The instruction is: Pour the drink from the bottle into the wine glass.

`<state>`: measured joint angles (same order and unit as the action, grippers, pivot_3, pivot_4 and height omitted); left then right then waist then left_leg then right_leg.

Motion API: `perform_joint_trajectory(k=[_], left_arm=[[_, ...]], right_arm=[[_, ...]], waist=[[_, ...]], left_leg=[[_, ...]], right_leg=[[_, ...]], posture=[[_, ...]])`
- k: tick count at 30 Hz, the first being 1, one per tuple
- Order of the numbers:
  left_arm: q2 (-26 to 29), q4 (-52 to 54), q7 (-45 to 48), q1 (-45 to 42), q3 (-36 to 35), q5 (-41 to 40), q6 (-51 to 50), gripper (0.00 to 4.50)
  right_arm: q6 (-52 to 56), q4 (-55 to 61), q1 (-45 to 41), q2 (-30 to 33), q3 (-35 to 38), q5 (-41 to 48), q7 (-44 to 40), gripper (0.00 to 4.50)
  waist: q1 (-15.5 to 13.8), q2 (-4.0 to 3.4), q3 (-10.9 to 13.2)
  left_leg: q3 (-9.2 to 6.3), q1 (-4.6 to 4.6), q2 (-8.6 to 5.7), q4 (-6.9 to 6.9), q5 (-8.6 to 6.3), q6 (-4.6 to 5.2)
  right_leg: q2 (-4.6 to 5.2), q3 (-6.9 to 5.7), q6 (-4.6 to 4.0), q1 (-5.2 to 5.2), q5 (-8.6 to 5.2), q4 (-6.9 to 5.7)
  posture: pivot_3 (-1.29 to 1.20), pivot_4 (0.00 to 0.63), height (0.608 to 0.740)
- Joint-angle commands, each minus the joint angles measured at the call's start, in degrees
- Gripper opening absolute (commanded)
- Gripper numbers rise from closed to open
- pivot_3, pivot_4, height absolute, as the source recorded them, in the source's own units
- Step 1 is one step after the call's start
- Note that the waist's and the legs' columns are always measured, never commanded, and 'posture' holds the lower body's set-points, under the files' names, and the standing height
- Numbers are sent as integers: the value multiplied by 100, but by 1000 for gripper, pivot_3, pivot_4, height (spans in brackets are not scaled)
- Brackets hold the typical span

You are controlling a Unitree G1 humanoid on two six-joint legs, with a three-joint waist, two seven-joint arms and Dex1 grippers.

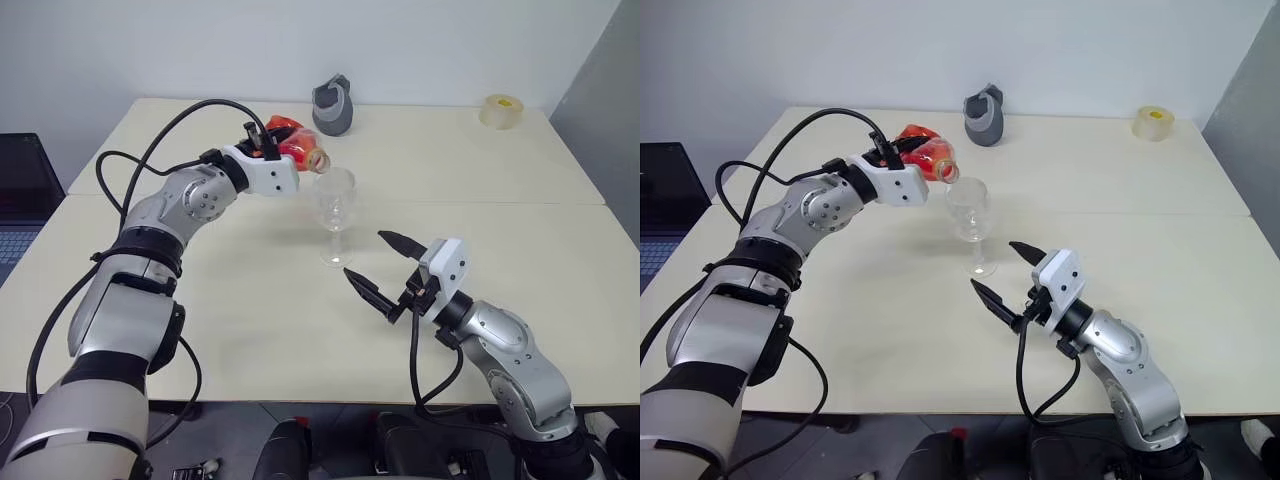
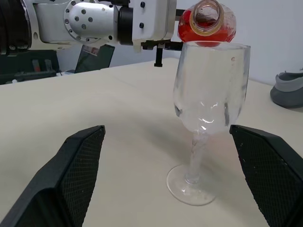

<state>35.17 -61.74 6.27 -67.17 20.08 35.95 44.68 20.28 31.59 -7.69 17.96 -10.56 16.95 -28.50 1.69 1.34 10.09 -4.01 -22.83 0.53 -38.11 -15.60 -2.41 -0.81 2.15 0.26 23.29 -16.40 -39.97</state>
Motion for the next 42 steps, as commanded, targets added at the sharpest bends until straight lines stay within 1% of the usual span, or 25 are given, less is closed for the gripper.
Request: perform_joint_trajectory(k=[1,5,16,31,42], left_arm=[[103,7,-337,-311,0,61,82,901],[104,-45,-537,-408,93,219,81,900],[99,-152,-942,-608,316,563,116,900],[149,-298,-1246,-730,494,771,64,899],[166,-389,-1306,-752,576,788,20,899]], right_arm=[[-129,366,22,-7,117,71,32,4500],[-196,445,86,-26,166,71,54,4500],[-884,310,454,-188,243,-112,204,4500],[-837,375,537,-170,147,-119,240,4500],[-769,425,534,-206,176,-35,285,4500]], waist=[[0,0,0],[-1,0,0],[-2,0,0],[-2,1,0],[-2,1,0]], left_leg=[[1,0,0,0,0,0],[5,0,0,0,0,0],[25,2,0,0,0,-1],[36,4,1,0,1,-1],[36,3,1,-1,1,-2]], right_leg=[[0,0,0,0,0,0],[0,0,0,0,0,0],[0,1,0,0,0,-1],[1,1,0,0,0,-2],[1,1,0,0,0,-3]], posture=[[0,150,740],[0,150,740],[0,150,740],[0,150,740],[0,150,740]])
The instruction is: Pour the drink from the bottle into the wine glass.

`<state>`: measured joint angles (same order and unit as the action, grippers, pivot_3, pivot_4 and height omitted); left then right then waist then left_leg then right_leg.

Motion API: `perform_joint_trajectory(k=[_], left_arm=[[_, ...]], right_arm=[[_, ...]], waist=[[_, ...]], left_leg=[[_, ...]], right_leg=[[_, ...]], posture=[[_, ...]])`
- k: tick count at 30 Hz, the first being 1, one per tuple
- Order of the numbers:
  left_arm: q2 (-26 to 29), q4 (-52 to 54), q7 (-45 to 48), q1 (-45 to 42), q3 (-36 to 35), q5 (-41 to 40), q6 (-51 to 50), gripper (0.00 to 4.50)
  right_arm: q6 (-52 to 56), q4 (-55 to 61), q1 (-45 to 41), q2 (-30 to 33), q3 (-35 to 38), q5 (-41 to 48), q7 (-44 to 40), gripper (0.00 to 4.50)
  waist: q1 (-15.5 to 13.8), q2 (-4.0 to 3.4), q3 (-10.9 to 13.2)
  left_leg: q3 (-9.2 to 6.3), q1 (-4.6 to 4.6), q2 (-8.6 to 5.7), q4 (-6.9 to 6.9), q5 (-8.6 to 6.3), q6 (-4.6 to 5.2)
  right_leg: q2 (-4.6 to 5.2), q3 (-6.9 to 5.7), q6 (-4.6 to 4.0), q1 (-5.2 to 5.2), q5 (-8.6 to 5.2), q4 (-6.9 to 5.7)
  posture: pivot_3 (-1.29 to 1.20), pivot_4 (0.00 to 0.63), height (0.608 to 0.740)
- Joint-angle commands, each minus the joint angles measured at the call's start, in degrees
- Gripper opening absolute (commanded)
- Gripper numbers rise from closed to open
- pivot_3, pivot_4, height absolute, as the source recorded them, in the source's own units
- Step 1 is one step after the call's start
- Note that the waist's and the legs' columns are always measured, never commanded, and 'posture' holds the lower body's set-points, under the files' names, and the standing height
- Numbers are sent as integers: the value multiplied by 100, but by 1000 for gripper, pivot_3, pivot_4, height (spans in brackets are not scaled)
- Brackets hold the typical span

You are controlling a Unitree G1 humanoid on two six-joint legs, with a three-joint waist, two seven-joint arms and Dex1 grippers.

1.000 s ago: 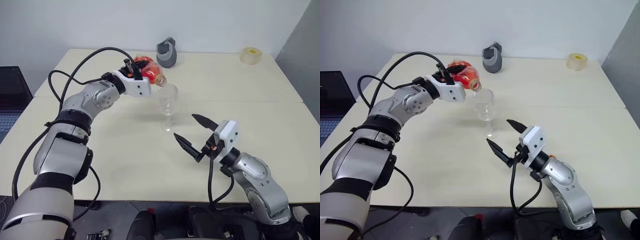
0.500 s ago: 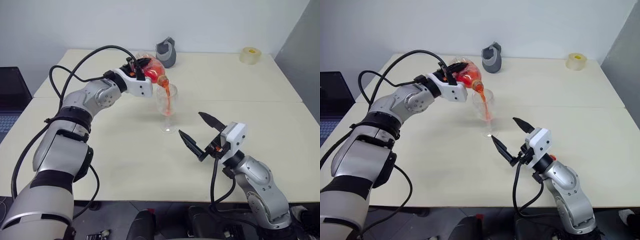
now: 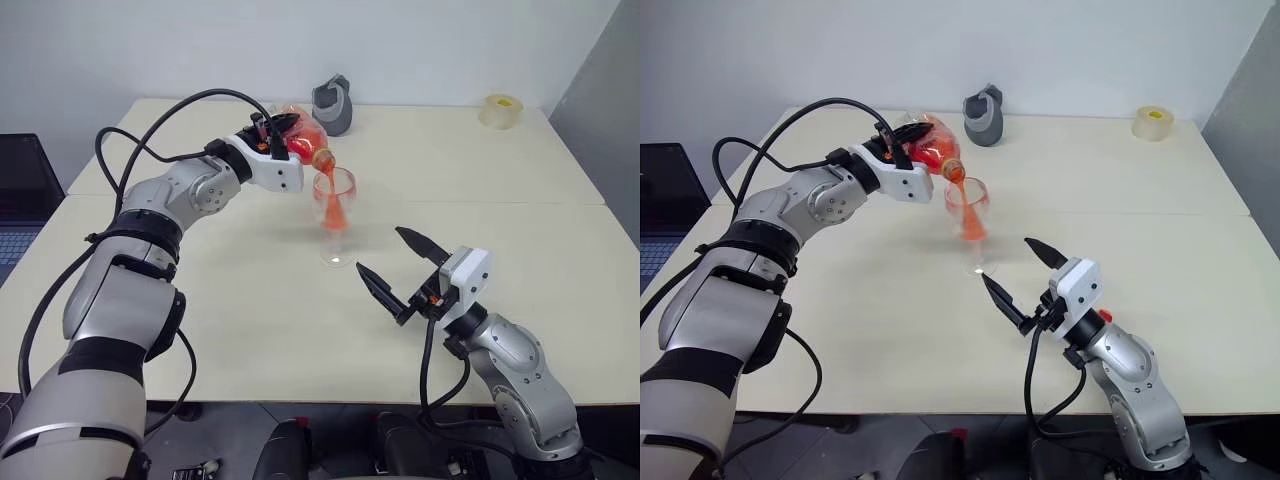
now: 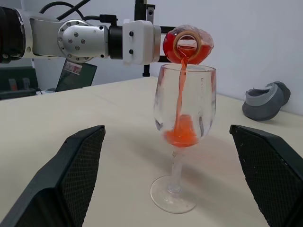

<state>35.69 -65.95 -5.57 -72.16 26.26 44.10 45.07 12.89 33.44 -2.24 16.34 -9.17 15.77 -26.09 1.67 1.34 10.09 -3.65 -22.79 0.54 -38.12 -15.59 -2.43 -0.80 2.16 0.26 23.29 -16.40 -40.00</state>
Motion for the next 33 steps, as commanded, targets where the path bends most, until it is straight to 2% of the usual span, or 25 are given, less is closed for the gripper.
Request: perform_joint_trajectory(k=[1,33], left_arm=[[114,30,-127,-255,-33,-27,-19,899],[161,7,-290,-292,64,60,-5,899]], right_arm=[[-11,245,-23,-50,42,99,49,4500],[73,308,3,-18,23,129,61,4500]], waist=[[0,0,0],[0,0,0]], left_leg=[[0,0,0,0,0,0],[0,0,0,-2,0,0]], right_leg=[[0,0,0,0,0,0],[0,0,0,0,0,-2]], posture=[[0,150,740],[0,150,740]])
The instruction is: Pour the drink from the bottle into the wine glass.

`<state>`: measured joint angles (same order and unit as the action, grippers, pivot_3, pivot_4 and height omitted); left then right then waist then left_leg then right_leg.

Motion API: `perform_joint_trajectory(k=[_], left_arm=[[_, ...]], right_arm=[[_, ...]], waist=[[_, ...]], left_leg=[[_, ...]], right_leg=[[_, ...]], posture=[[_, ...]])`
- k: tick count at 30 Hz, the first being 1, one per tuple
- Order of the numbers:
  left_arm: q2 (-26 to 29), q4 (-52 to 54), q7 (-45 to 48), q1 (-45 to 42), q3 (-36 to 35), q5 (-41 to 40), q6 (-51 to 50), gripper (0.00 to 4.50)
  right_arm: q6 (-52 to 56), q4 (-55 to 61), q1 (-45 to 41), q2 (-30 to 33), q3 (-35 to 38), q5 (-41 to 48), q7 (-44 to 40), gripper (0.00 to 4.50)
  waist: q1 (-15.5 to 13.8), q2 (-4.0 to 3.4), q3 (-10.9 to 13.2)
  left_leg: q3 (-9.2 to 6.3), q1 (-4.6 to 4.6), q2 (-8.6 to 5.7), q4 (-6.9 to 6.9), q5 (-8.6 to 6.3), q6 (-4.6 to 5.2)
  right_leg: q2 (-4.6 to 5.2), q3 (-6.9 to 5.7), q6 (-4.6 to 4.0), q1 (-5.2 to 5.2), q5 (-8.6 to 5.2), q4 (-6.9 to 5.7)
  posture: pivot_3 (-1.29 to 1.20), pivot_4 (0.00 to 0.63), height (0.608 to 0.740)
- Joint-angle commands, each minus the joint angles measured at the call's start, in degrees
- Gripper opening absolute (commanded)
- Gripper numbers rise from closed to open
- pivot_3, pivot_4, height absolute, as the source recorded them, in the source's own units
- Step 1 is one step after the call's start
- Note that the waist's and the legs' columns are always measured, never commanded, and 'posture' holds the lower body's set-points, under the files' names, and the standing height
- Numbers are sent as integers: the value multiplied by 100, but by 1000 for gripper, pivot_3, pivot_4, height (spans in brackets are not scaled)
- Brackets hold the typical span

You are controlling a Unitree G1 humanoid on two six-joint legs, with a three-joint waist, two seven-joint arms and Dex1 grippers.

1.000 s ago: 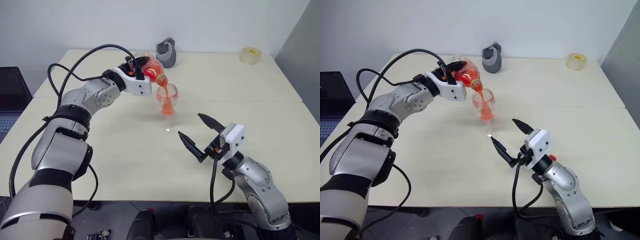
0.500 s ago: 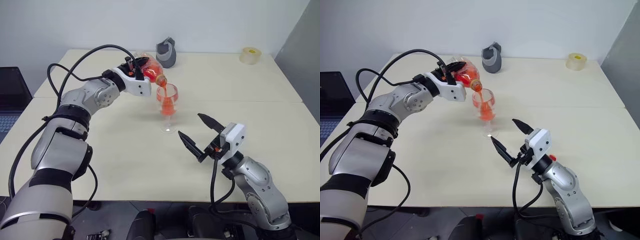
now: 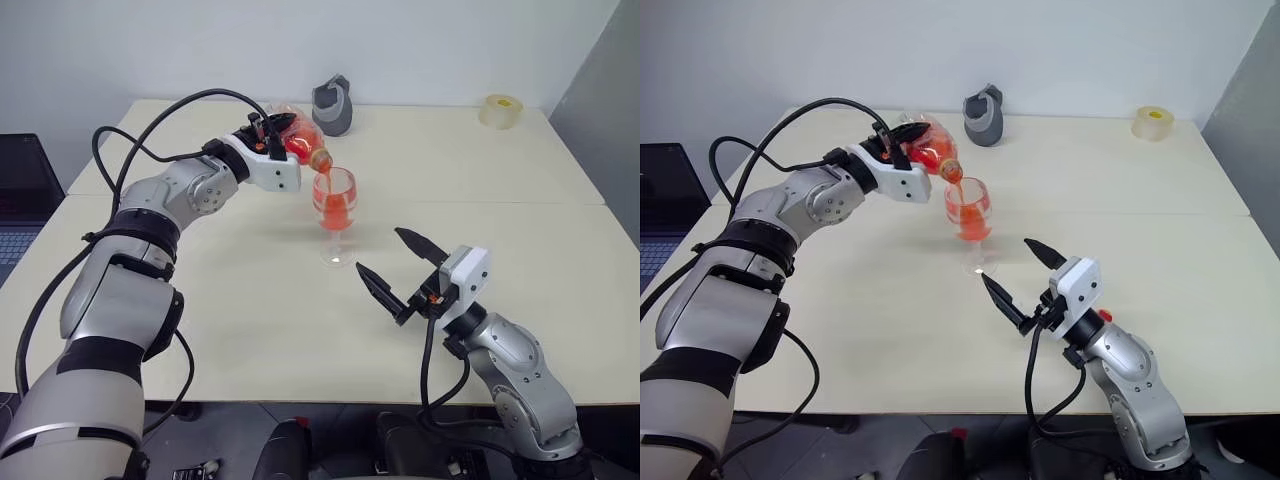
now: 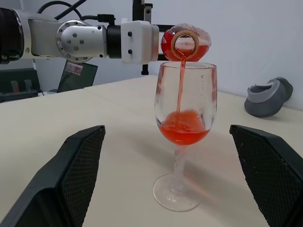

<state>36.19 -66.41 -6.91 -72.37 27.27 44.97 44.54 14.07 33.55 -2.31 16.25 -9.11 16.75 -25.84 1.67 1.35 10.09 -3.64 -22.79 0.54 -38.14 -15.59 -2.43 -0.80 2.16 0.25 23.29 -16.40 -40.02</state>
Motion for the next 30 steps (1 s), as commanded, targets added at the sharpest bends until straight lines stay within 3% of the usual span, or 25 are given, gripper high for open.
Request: perform_joint_trajectory(k=[1,30], left_arm=[[112,50,-166,-275,-31,-17,48,899],[133,1,-313,-338,71,42,27,898]], right_arm=[[-47,297,12,-7,16,30,34,4500],[-50,282,45,6,13,29,10,4500]], waist=[[0,0,0],[0,1,-1]], left_leg=[[0,0,0,0,0,0],[1,0,0,-2,0,0]], right_leg=[[0,0,0,0,0,0],[0,0,0,0,0,-2]], posture=[[0,150,740],[0,150,740]])
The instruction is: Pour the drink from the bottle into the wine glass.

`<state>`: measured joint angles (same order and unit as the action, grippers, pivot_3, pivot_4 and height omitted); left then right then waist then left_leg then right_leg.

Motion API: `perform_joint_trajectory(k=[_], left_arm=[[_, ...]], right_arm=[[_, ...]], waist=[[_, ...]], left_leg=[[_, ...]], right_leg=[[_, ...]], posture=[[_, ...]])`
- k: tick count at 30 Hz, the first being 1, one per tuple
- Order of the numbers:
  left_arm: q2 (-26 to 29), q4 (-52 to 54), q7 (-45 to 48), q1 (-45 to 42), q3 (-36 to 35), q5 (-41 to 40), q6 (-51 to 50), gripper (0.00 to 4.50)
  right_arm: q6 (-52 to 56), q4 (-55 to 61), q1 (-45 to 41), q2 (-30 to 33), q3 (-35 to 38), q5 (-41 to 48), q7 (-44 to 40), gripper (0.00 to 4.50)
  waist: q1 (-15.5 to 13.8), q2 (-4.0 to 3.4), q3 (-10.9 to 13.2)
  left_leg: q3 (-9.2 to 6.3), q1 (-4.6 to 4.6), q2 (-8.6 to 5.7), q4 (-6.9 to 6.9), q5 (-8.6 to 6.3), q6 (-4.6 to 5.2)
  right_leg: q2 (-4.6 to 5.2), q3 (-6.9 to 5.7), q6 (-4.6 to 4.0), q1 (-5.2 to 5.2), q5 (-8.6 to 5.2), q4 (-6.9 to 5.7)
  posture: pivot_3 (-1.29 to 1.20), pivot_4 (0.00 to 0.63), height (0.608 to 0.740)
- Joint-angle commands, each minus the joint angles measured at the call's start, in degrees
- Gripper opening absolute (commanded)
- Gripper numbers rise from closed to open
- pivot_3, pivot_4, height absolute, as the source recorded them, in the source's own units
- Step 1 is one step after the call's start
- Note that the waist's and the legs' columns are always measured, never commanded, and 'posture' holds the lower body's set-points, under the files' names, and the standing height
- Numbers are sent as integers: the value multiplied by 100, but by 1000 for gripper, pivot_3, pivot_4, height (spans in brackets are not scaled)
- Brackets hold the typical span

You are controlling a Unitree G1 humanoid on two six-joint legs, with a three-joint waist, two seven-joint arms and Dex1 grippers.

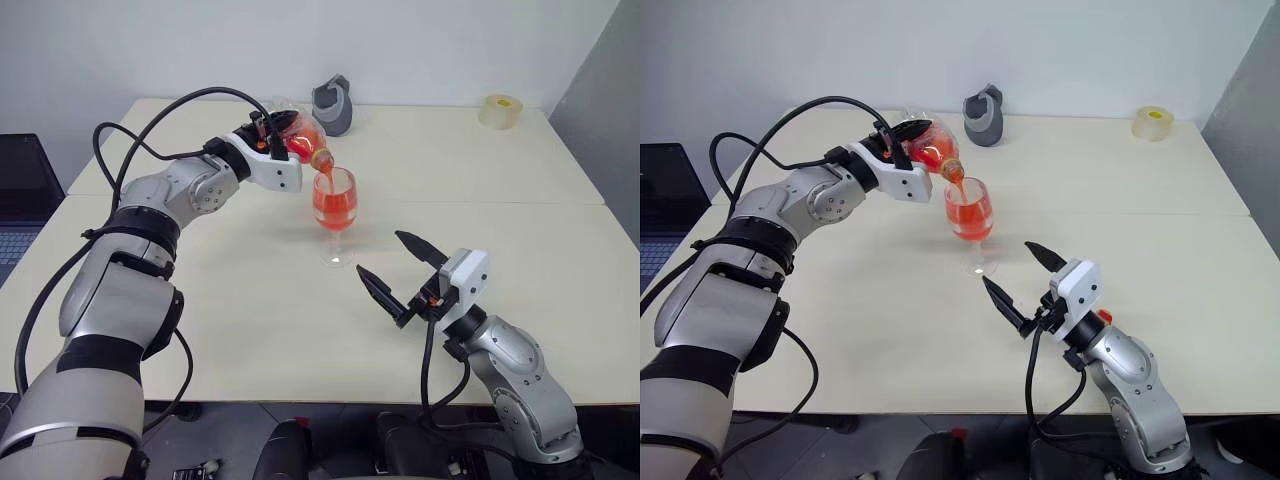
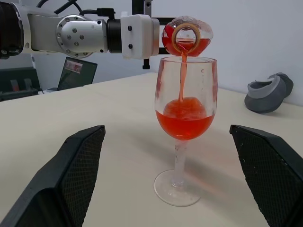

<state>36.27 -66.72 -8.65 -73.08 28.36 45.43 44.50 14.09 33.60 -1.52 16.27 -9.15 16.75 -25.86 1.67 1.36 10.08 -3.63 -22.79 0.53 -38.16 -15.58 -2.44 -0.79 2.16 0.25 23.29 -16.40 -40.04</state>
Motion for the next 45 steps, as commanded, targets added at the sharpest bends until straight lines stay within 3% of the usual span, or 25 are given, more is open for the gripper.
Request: perform_joint_trajectory(k=[1,25,40,45], left_arm=[[125,29,-146,-268,-35,-2,35,898],[-24,21,168,-133,-215,-376,95,846],[-396,463,1813,483,-1112,-1993,-65,845],[-506,707,2428,829,-1839,-2964,-790,840]], right_arm=[[-52,278,-33,5,15,29,12,4500],[23,271,-73,-50,18,102,72,4500],[80,264,-240,86,33,192,-122,4500],[398,367,-410,441,75,528,-548,4500]], waist=[[0,0,0],[0,1,-1],[3,1,-1],[13,1,-2]], left_leg=[[0,0,0,0,0,0],[1,0,0,-1,0,0],[3,1,1,-6,3,-5],[5,3,2,-8,1,-2]], right_leg=[[0,0,0,0,0,0],[0,0,0,0,0,-1],[0,0,0,0,0,-6],[0,0,-1,0,0,-9]], posture=[[0,150,740],[0,150,740],[0,150,740],[0,150,740]])
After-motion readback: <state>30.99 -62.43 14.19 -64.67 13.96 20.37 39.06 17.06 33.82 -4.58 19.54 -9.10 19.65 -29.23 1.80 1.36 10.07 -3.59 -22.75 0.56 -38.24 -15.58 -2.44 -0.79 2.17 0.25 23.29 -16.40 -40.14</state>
